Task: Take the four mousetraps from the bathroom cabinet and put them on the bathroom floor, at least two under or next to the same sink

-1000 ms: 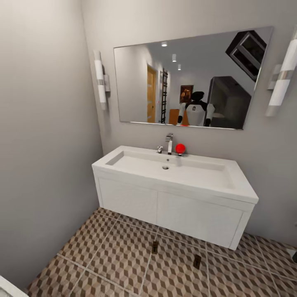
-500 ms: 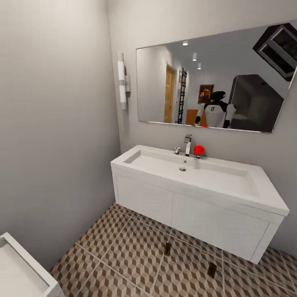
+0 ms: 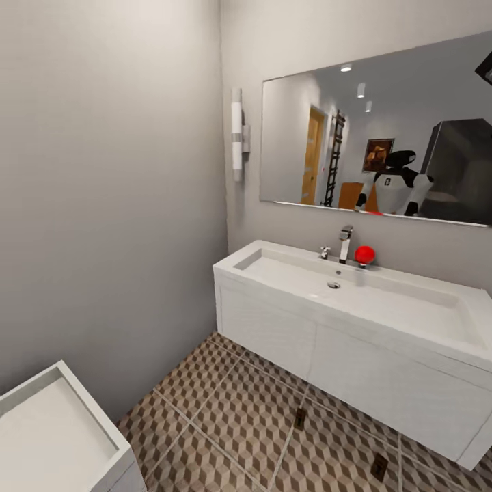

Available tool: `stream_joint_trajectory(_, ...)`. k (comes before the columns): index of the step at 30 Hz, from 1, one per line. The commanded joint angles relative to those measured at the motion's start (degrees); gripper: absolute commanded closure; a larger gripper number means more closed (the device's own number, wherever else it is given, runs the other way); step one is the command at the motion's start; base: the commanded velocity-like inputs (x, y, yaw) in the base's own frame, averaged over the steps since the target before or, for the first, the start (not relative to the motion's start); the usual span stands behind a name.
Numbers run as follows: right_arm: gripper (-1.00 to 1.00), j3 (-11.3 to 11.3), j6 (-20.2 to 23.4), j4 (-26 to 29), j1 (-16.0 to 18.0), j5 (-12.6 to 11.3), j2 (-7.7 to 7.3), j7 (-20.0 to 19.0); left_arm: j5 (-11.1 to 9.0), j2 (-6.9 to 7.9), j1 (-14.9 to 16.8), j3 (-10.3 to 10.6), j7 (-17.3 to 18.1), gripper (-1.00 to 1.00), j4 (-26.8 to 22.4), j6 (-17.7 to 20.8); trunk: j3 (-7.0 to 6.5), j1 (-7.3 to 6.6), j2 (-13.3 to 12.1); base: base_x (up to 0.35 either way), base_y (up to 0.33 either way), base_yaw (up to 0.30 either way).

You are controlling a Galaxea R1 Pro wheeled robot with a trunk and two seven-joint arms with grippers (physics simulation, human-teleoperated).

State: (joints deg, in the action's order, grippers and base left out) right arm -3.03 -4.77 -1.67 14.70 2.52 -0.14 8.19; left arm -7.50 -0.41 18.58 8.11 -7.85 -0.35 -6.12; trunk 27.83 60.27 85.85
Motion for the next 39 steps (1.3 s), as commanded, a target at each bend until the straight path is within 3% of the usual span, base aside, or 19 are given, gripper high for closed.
stream_joint_trajectory(1, -1.00, -0.31, -0.38, -0.18, 0.07, 0.27, 0.00, 0.13, -0.59, -0.03, 0.06, 0.50, -0.15, -1.00, 0.08, -0.21, 0.06, 0.00, 0.03, 0.000, 0.000, 0.279)
stream_joint_trajectory(39, -1.00, -0.31, -0.34, -0.18, 0.07, 0.29, 0.15, 0.10, -0.59, -0.01, 0.06, 0.48, -0.15, -1.00, 0.08, -0.21, 0.06, 0.00, 0.03, 0.000, 0.000, 0.279)
